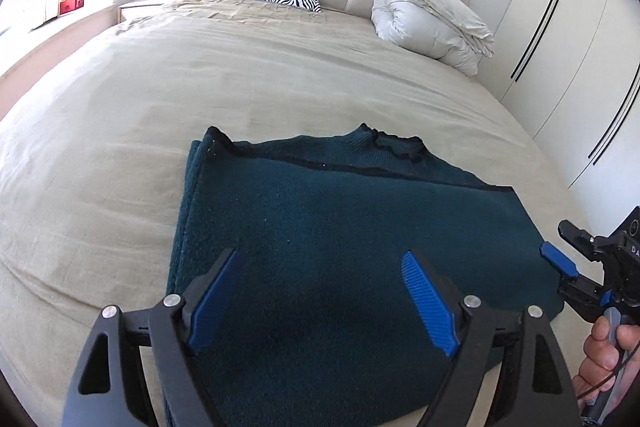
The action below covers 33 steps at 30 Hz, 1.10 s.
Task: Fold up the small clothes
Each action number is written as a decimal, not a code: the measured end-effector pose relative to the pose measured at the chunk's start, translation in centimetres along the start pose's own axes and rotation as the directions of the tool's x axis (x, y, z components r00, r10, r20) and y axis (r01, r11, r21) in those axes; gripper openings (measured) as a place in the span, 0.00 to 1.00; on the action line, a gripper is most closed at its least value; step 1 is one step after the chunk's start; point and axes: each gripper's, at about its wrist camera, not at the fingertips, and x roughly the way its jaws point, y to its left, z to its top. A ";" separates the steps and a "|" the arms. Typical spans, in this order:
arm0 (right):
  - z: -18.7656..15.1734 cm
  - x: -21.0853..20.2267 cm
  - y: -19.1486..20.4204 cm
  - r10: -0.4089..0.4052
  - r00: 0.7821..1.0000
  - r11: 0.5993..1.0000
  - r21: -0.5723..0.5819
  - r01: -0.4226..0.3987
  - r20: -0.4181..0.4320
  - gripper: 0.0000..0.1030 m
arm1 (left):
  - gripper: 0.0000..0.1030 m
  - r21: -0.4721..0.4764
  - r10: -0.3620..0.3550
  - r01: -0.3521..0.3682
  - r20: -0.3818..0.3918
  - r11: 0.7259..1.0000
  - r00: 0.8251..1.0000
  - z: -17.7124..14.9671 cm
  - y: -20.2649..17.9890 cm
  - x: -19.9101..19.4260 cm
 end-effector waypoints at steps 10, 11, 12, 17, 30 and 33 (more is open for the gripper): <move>2.7 15.5 0.0 -0.025 0.986 1.000 -0.012 0.024 -0.164 0.36 | 0.85 0.074 0.096 -0.091 -0.062 0.993 0.993 -1.1 0.8 4.9; 3.3 15.8 -0.7 -0.017 0.986 1.000 -0.009 0.016 -0.164 0.31 | 0.85 0.072 0.092 -0.087 -0.066 0.994 0.994 -1.1 0.9 5.0; 3.8 15.7 -1.5 -0.009 0.987 1.000 -0.010 0.007 -0.162 0.30 | 0.86 0.072 0.088 -0.083 -0.069 0.994 0.994 -1.0 0.9 5.1; 6.8 12.0 -4.7 -0.035 0.998 0.999 0.007 0.036 -0.055 0.30 | 0.88 0.083 0.091 -0.085 -0.065 0.993 0.994 -1.2 0.7 5.0; 3.8 4.4 -2.8 0.035 0.999 0.999 0.011 -0.035 0.003 0.47 | 0.88 0.037 0.016 -0.015 -0.032 0.999 0.999 -1.4 1.7 3.8; -0.5 8.3 -0.5 0.068 0.980 0.994 -0.070 -0.082 -0.188 0.47 | 0.85 -0.016 -0.043 0.042 -0.024 0.999 0.999 -1.6 2.8 2.7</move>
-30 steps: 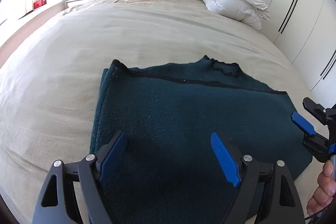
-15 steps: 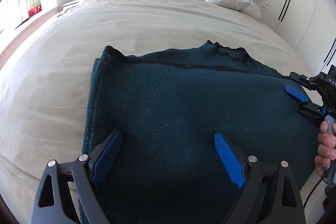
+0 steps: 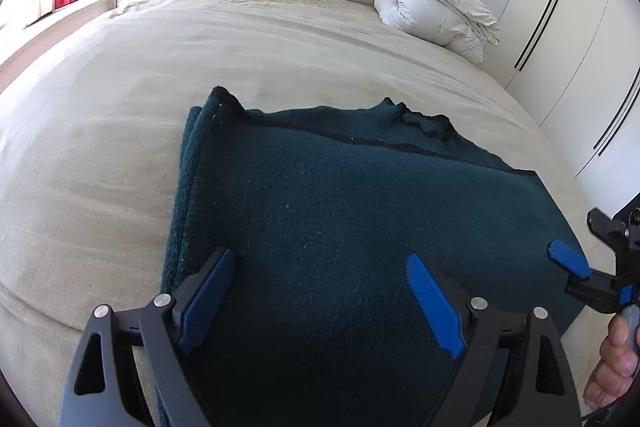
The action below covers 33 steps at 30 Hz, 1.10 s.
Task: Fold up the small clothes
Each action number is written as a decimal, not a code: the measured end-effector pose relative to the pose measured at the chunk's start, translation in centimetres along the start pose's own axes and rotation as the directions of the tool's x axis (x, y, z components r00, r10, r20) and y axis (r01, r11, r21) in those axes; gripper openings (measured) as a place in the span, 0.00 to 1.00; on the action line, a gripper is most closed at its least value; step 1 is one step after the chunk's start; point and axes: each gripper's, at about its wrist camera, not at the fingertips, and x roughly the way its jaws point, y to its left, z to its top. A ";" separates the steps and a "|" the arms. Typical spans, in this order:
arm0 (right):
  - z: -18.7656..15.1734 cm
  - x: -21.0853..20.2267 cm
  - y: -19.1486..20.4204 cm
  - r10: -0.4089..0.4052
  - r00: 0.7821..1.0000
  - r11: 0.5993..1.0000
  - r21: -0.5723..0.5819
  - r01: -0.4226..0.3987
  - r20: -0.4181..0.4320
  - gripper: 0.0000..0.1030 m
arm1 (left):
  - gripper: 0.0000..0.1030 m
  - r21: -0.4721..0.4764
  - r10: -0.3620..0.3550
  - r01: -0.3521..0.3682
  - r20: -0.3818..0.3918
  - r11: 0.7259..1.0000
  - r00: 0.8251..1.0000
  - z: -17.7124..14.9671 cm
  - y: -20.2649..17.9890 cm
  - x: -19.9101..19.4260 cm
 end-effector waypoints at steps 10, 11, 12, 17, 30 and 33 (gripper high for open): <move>-1.5 -5.7 -5.5 -0.094 0.991 0.988 0.131 0.081 0.094 0.52 | 0.83 -0.188 -0.020 0.041 0.112 0.981 0.994 -2.1 6.5 -8.4; -1.5 -6.9 -5.2 -0.101 0.989 0.988 0.125 0.087 0.109 0.56 | 0.87 -0.225 -0.023 0.050 0.120 0.973 0.992 -2.2 7.5 -8.9; -1.6 -7.7 -4.9 -0.102 0.988 0.989 0.118 0.088 0.117 0.56 | 0.87 -0.260 -0.034 0.062 0.109 0.964 0.993 -2.1 8.5 -8.9; -1.9 -7.6 -1.3 -0.055 0.997 0.997 0.058 0.052 0.054 0.56 | 0.86 -0.433 -0.230 0.217 0.024 0.875 0.973 -2.1 11.6 -6.5; -0.5 1.3 5.2 0.057 0.989 0.998 0.036 -0.053 -0.134 0.56 | 0.86 -0.516 -0.461 0.321 -0.169 0.795 0.871 -0.9 10.6 -2.2; -0.3 3.0 6.1 0.069 0.981 0.997 0.044 -0.062 -0.180 0.56 | 0.86 -0.542 -0.488 0.335 -0.162 0.770 0.858 -1.1 10.8 -2.0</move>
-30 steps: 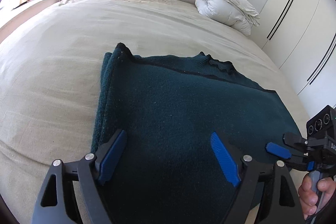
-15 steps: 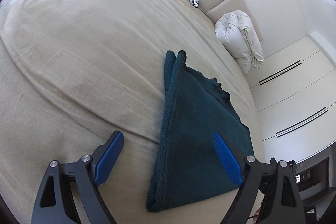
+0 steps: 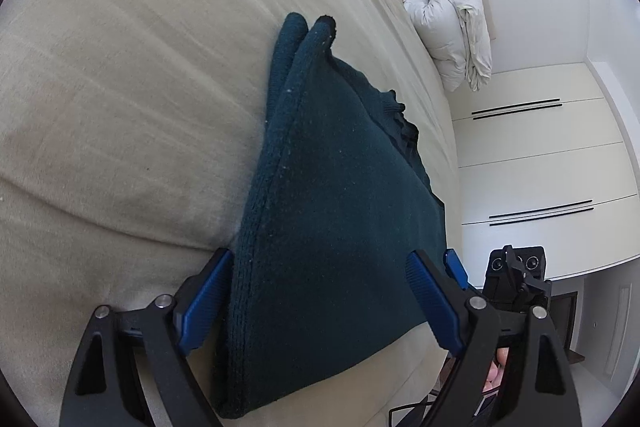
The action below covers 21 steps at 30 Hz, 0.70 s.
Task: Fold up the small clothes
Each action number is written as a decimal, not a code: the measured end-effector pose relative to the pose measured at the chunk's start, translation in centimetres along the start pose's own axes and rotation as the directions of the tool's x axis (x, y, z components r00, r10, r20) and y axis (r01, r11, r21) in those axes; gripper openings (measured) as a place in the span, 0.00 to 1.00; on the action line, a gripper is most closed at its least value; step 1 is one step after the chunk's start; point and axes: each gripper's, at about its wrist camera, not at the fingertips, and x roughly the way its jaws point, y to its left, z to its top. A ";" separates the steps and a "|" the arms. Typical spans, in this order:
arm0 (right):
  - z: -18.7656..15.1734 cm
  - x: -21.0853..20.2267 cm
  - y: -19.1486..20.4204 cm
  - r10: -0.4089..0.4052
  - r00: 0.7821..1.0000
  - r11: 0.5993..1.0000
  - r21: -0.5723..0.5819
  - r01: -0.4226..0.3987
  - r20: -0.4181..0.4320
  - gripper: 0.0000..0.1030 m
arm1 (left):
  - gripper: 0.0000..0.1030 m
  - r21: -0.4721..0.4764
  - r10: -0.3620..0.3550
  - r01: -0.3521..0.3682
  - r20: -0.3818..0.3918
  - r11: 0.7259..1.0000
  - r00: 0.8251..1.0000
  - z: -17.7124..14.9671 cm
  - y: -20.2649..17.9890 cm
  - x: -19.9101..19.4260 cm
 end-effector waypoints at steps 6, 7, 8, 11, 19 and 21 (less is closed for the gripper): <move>0.9 4.3 0.8 -0.005 0.995 1.000 0.012 0.007 -0.097 0.56 | 0.69 -0.049 -0.042 0.041 -0.011 0.998 0.999 0.2 1.3 -0.6; 1.0 5.1 0.9 0.000 0.994 1.000 0.014 0.001 -0.113 0.56 | 0.68 -0.045 -0.040 0.040 -0.016 0.998 0.999 0.1 1.4 -0.6; 1.2 5.8 1.0 0.004 0.992 1.000 0.017 -0.001 -0.128 0.56 | 0.66 -0.045 -0.044 0.043 -0.017 0.998 0.999 0.0 1.5 -0.7; 1.5 8.1 1.1 0.010 0.986 0.999 0.031 -0.004 -0.166 0.56 | 0.64 -0.058 -0.064 0.063 -0.009 0.996 0.998 0.1 1.8 -0.8; 1.6 11.7 -1.0 -0.066 0.973 0.997 0.033 0.075 -0.220 0.54 | 0.17 -0.067 -0.049 0.047 -0.022 0.997 0.999 -0.2 3.5 -0.6; 1.5 11.6 -1.3 -0.050 0.976 0.998 0.034 0.058 -0.212 0.53 | 0.16 -0.051 -0.030 0.029 -0.016 0.998 0.999 -0.3 3.0 -0.6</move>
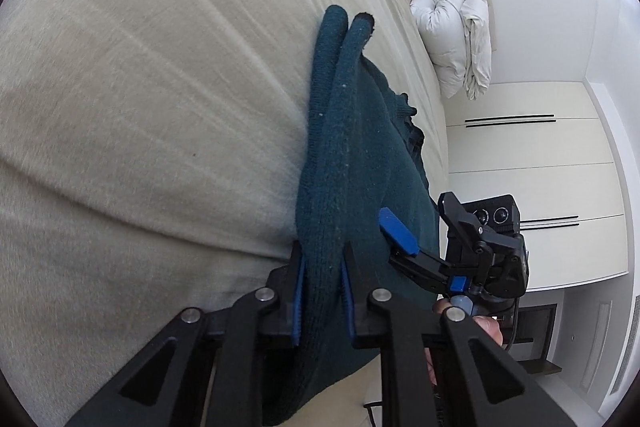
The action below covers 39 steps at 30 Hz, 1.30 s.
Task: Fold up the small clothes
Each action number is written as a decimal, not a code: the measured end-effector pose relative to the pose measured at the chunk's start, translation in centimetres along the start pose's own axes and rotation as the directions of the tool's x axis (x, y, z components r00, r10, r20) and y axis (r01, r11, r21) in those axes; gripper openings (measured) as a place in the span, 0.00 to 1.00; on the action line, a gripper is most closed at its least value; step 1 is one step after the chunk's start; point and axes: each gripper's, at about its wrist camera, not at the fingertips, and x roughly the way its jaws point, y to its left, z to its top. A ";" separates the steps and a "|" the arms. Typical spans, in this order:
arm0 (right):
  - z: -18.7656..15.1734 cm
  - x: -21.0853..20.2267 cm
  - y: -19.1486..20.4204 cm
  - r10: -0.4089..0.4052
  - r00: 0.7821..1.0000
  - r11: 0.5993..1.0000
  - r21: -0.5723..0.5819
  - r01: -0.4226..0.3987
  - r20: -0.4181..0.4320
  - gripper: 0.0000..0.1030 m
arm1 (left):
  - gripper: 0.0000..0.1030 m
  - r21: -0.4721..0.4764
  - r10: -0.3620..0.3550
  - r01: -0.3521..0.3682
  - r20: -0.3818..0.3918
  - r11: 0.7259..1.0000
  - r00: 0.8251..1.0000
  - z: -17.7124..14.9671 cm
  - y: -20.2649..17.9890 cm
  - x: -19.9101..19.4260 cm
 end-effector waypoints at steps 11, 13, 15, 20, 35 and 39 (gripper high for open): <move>0.6 -6.4 -1.2 0.139 0.987 0.989 0.038 -0.142 0.080 0.57 | 0.15 0.110 0.034 -0.038 0.043 0.993 0.999 -1.0 -7.1 -0.9; 0.9 -8.8 -2.0 0.167 0.981 0.984 0.047 -0.172 0.102 0.57 | 0.15 0.156 0.034 -0.040 0.042 0.987 0.999 -1.4 -9.9 -0.3; 1.3 -11.0 -3.2 0.200 0.971 0.976 0.065 -0.209 0.128 0.59 | 0.15 0.198 0.028 -0.034 0.030 0.980 0.999 -2.1 -12.8 0.9; 1.8 -17.0 -6.7 0.276 0.940 0.947 0.109 -0.302 0.202 0.68 | 0.15 0.300 0.030 -0.021 -0.025 0.954 0.999 -4.7 -19.5 6.7; 1.7 -25.1 -13.9 0.232 0.935 0.939 0.188 -0.287 0.269 0.73 | 0.74 0.327 -0.047 0.110 -0.195 0.939 0.980 -9.3 -21.0 19.2; 1.2 -25.9 -13.7 0.174 0.958 0.965 0.156 -0.213 0.230 0.73 | 0.74 0.391 -0.049 0.100 -0.139 0.915 0.989 -9.8 -20.9 15.0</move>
